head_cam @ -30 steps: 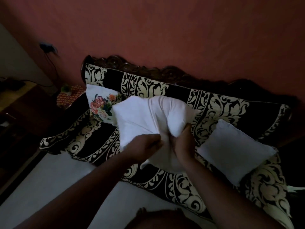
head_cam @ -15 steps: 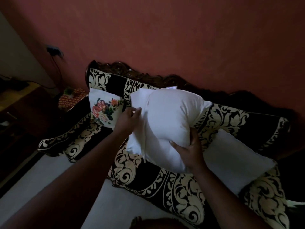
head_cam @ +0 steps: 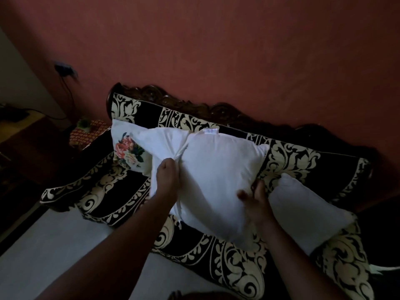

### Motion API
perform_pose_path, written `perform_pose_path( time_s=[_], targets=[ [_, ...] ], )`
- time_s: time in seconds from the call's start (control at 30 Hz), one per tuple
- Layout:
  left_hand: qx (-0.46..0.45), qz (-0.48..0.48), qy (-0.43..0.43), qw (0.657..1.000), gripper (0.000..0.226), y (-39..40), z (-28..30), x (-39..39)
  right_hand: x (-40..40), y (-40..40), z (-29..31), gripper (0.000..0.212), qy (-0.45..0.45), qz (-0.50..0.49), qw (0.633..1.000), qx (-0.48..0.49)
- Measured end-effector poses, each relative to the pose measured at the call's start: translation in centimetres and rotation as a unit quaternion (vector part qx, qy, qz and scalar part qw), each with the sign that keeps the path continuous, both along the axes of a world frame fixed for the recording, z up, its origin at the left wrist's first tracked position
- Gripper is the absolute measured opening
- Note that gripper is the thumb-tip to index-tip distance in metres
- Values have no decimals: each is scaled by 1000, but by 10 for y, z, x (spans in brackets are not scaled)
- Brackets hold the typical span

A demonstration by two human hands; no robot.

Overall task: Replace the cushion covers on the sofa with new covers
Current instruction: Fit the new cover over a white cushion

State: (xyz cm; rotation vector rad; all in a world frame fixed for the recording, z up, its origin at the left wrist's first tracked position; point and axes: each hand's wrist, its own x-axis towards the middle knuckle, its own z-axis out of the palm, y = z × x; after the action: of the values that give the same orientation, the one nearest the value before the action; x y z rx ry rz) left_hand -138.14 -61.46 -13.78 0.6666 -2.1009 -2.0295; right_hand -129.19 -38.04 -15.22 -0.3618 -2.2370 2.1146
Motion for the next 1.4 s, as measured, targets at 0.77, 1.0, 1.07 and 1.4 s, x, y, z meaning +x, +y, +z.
perform_pose_path(
  time_s=[0.77,1.0,1.07,1.4],
  targets=[
    [-579,-89,136,799,13,-36,39,-18,-6,-51,20,97,155,-75,945,277],
    [-530,-250,185,789,39,-24,68,-35,-11,-47,31,71,208,-24,870,446],
    [-505,-289,210,786,33,-9,69,-24,-12,-50,39,58,202,32,865,458],
    [-314,-193,233,900,30,14,78,-4,-36,-39,42,99,77,20,987,139]
  ],
)
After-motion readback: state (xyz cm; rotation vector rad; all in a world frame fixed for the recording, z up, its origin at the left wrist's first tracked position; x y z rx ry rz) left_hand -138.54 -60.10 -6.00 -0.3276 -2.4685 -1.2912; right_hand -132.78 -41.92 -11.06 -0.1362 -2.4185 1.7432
